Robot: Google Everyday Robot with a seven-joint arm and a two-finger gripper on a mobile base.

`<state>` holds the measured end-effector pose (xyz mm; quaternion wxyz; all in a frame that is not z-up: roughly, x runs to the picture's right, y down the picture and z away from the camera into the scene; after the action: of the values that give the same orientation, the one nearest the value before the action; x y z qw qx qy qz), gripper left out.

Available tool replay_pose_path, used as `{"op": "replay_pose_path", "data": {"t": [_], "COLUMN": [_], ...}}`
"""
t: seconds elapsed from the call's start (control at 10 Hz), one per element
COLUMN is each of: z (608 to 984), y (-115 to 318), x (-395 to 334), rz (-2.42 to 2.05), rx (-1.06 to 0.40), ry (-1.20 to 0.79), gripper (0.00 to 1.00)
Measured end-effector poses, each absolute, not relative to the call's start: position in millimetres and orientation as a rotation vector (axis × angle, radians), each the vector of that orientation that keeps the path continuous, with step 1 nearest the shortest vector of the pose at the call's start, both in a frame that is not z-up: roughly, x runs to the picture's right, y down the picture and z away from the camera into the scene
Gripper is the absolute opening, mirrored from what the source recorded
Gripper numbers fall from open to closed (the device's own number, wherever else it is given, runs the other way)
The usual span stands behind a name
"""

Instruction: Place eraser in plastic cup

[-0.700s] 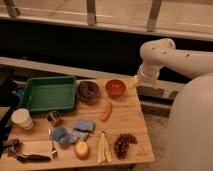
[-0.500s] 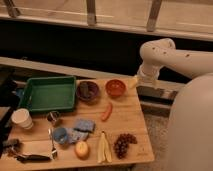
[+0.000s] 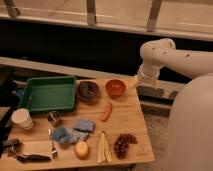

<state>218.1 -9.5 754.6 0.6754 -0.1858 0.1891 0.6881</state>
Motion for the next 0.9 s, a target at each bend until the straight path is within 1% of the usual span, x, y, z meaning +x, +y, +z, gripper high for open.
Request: {"op": "replay_pose_path", "data": {"t": [0.7,0.9], "z": [754.7,754.5], "y": [-9.4,-14.0], "x": [218.2,217.2], "rz": [1.547,1.535], "rx": [-0.417,-0.397], "ry": [0.426,0.421], "gripper": [0.8,0.8]}}
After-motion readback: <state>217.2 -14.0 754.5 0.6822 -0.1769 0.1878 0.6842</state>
